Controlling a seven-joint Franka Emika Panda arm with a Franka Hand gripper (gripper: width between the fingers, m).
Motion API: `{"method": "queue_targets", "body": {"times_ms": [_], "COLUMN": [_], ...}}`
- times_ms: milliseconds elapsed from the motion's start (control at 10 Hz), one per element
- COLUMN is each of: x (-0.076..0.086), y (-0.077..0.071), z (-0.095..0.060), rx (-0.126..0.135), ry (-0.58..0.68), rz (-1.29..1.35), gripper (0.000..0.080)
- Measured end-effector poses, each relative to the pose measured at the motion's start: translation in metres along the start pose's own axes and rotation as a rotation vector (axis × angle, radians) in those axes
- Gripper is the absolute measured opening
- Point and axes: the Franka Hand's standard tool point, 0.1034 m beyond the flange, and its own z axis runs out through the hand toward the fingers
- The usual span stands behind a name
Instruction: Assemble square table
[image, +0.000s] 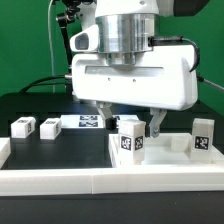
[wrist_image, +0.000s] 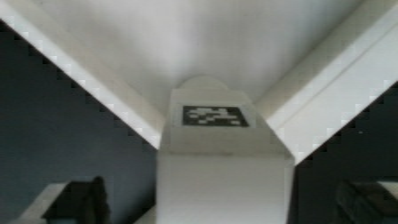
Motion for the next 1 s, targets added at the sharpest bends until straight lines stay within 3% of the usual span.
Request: {"method": "queue_targets", "body": {"times_ms": [1000], "x": [-0.0042], "y": [-0.0028], "z": [0.0004], "rx": [0.001], "ry": [0.006], "rz": [-0.744], "gripper": [0.0649]}}
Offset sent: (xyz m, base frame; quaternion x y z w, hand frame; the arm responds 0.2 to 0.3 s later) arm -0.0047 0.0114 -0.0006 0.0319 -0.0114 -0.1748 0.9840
